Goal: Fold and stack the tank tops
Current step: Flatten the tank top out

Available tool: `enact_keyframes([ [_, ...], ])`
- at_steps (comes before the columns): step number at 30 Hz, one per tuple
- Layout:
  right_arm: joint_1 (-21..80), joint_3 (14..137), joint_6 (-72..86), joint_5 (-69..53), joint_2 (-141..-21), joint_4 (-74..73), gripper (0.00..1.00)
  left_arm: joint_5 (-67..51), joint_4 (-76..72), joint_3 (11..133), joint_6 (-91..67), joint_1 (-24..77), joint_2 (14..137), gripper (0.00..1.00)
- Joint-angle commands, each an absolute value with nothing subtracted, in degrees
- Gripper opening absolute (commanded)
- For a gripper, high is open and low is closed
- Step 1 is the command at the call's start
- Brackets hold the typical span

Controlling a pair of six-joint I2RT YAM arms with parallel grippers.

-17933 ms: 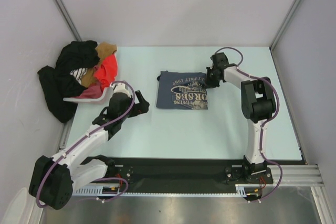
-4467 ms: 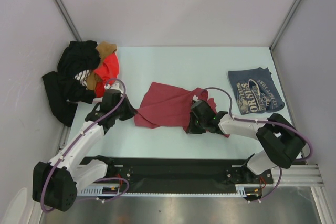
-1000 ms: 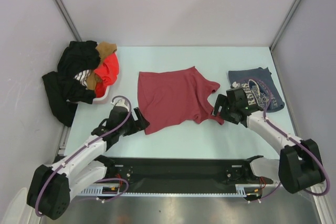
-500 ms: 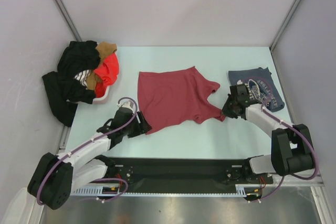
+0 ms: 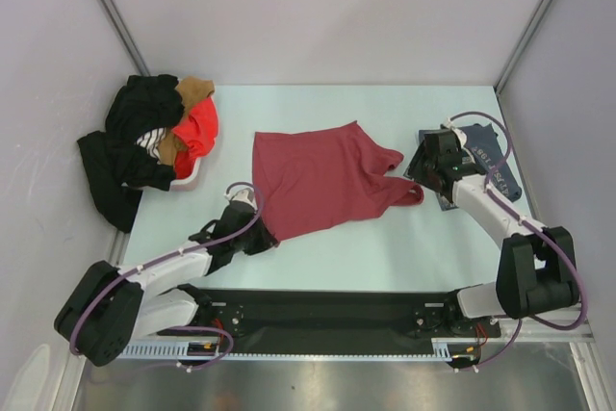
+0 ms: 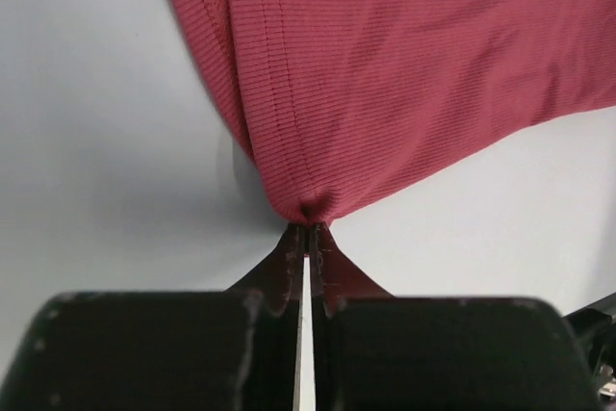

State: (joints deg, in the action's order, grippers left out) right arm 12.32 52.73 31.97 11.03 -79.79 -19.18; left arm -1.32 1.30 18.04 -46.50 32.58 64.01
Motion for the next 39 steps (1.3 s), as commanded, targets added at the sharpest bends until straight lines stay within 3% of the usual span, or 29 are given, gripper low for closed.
enact_keyframes([
  [1, 15.54, 49.05, 29.27, 7.75, -75.33, -18.81, 0.5, 2.11, 2.64, 17.14, -46.06, 32.96, 62.85, 0.0],
  [6, 20.91, 43.17, 29.18, 0.53, -74.0, -17.49, 0.42, -1.04, 4.83, 17.05, -46.58, 32.96, 60.04, 0.0],
  [12, 23.2, 39.2, 30.93, -5.09, -76.28, -11.71, 0.54, -1.84, 9.22, 18.8, -46.67, 32.96, 54.5, 0.0],
  [20, 23.99, 41.3, 32.52, -5.98, -84.36, -7.21, 0.51, -3.16, 11.43, 20.04, -46.67, 32.96, 53.26, 0.0],
  [21, 24.17, 41.66, 32.61, -5.45, -85.16, -7.03, 0.49, -3.51, 11.43, 20.13, -46.76, 32.87, 53.26, 0.0],
  [24, 24.17, 42.71, 33.05, -3.79, -87.36, -8.17, 0.23, -4.83, 11.86, 20.91, -46.76, 32.7, 53.26, 0.0],
  [25, 24.08, 42.89, 33.13, -2.74, -87.28, -9.13, 0.04, -5.18, 12.04, 21.27, -46.67, 32.52, 53.26, 0.0],
  [26, 23.82, 43.06, 33.05, -0.98, -86.75, -9.75, 0.0, -5.53, 12.56, 21.62, -46.15, 32.35, 53.0, 0.0],
  [33, 23.82, 45.61, 31.03, 9.58, -77.17, -18.37, 0.0, -7.55, 19.59, 24.69, -43.77, 27.52, 47.65, 0.0],
  [39, 23.91, 59.22, 28.57, 8.44, -85.85, -22.06, 0.0, -10.19, 18.91, 25.57, -41.93, 23.83, 49.3, 0.01],
])
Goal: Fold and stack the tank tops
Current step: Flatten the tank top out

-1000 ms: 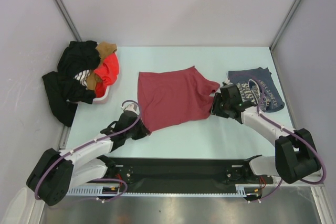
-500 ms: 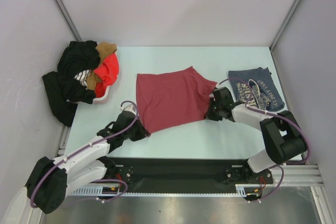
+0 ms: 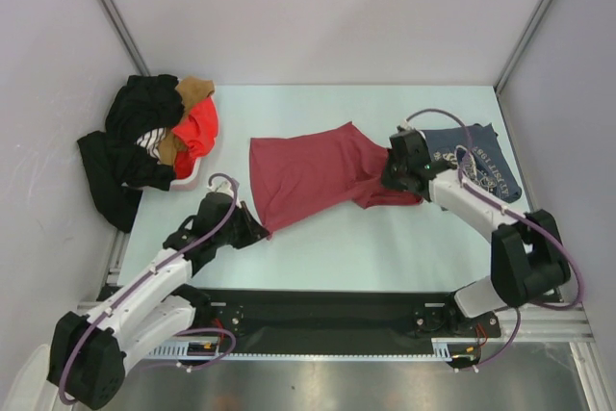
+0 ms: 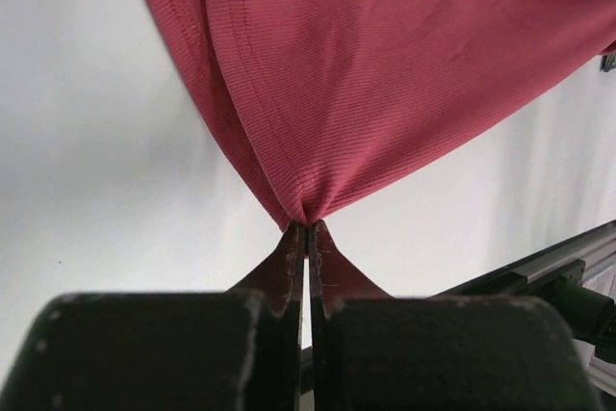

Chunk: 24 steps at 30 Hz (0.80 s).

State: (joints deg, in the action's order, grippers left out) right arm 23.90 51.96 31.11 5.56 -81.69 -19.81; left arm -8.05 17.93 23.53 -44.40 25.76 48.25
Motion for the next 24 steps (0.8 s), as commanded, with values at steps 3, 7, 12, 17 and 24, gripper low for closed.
enact_keyframes([
  [3, 23.82, 66.26, 28.04, 8.44, -93.24, -23.55, 0.0, -12.04, 15.84, 25.49, -41.31, 22.16, 53.34, 0.01],
  [7, 23.29, 71.62, 27.86, 7.91, -99.13, -23.12, 0.01, -12.13, 13.63, 26.28, -40.08, 19.87, 57.04, 0.0],
  [12, 23.38, 73.74, 27.42, 4.67, -101.52, -22.24, 0.34, -13.36, 12.48, 27.94, -38.5, 16.62, 59.5, 0.01],
  [17, 23.38, 67.42, 26.98, 2.2, -96.34, -17.86, 0.36, -14.06, 12.04, 28.92, -37.62, 15.56, 61.34, 0.0],
  [24, 24.34, 61.7, 26.63, -3.77, -93.86, -15.38, 0.27, -15.12, 11.16, 30.32, -36.83, 14.5, 63.63, 0.0],
])
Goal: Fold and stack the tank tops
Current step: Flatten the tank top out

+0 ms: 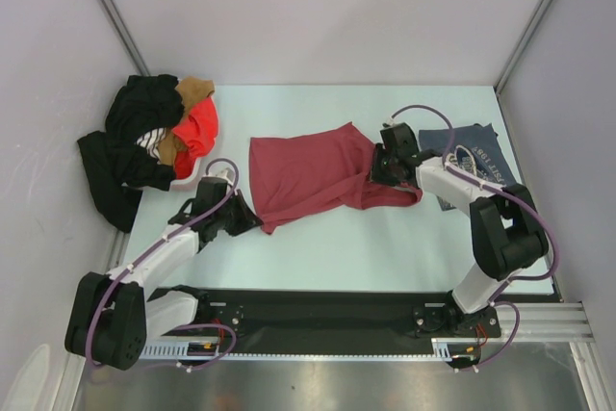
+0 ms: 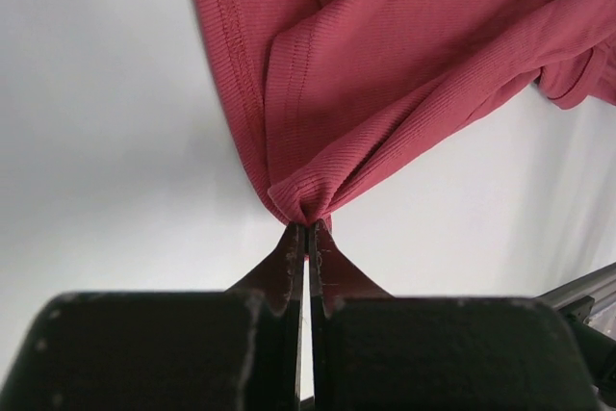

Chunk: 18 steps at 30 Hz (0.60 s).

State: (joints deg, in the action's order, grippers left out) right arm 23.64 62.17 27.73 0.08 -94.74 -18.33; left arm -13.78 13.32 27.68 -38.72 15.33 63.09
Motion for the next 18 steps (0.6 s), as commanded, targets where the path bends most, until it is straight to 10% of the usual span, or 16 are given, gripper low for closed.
enact_keyframes([
  [1, 24.78, 61.35, 26.46, -4.3, -94.04, -15.12, 0.31, -15.12, 11.08, 30.32, -36.74, 14.41, 63.81, 0.0],
  [18, 26.54, 61.7, 27.42, -5.89, -99.67, -11.43, 0.4, -15.56, 12.13, 30.5, -35.86, 13.71, 62.23, 0.0],
])
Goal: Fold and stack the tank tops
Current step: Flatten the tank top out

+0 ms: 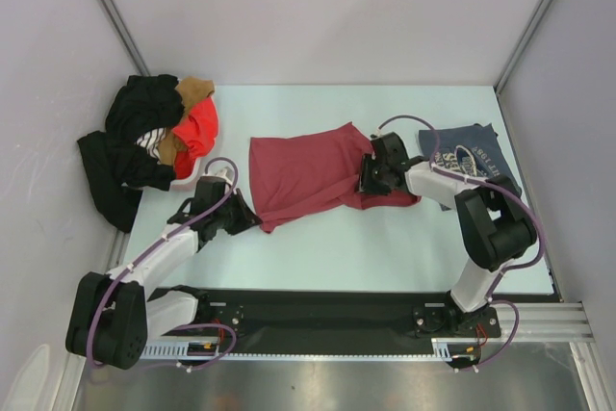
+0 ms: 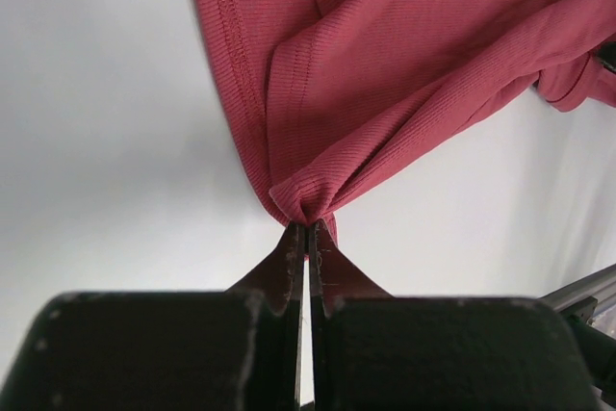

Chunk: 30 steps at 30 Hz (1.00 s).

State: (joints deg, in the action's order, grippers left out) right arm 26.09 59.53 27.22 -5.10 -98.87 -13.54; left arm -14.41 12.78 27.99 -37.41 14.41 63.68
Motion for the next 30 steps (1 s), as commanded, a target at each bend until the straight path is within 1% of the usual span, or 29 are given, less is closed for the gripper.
enact_keyframes([
  [1, 26.54, 61.7, 27.51, -5.98, -100.28, -11.34, 0.39, -15.56, 12.3, 30.5, -35.86, 13.62, 62.31, 0.0],
  [2, 26.63, 61.7, 27.6, -6.06, -100.54, -10.99, 0.37, -15.56, 12.39, 30.5, -35.86, 13.54, 62.31, 0.0],
  [3, 26.72, 61.61, 27.86, -6.41, -100.72, -10.81, 0.33, -15.56, 12.31, 30.5, -35.69, 13.54, 62.31, 0.0],
  [4, 26.72, 61.35, 27.86, -7.29, -100.81, -10.46, 0.24, -15.56, 12.39, 30.5, -35.68, 13.54, 62.23, 0.0],
  [6, 26.89, 61.26, 27.95, -7.56, -100.29, -10.37, 0.14, -15.64, 12.57, 30.5, -35.6, 13.45, 62.23, 0.0],
  [7, 26.81, 61.17, 27.78, -7.3, -99.76, -10.72, 0.03, -15.64, 12.66, 30.59, -35.42, 13.45, 62.14, 0.0],
  [8, 26.81, 61.0, 27.43, -6.95, -97.93, -11.16, 0.0, -15.64, 13.09, 30.67, -35.33, 13.45, 62.05, 0.0],
  [11, 26.54, 60.12, 26.46, -4.22, -93.1, -13.7, 0.0, -15.03, 14.93, 31.72, -34.63, 13.45, 61.35, 0.0],
  [14, 24.88, 58.8, 25.84, -4.3, -88.26, -15.64, 0.0, -14.42, 17.56, 33.39, -33.84, 13.45, 60.21, 0.0],
  [15, 24.18, 58.28, 25.67, -5.79, -84.59, -15.73, 0.0, -14.5, 18.27, 34.44, -33.66, 13.45, 59.25, 0.0],
  [18, 19.88, 57.65, 25.14, -10.09, -79.74, -15.47, 0.0, -13.89, 20.65, 37.86, -33.57, 13.36, 57.58, 0.01],
  [19, 18.91, 59.05, 25.05, -13.24, -79.28, -15.38, 0.0, -13.54, 21.35, 39.19, -33.23, 13.45, 57.57, 0.0],
  [23, 16.7, 63.72, 24.08, -15.99, -77.88, -19.51, 0.0, -14.15, 26.27, 45.87, -32.78, 13.36, 57.4, 0.0],
  [30, 12.75, 61.08, 23.82, -21.7, -67.07, -19.86, 0.0, -11.69, 33.39, 53.07, -30.59, 12.66, 53.26, 0.0],
])
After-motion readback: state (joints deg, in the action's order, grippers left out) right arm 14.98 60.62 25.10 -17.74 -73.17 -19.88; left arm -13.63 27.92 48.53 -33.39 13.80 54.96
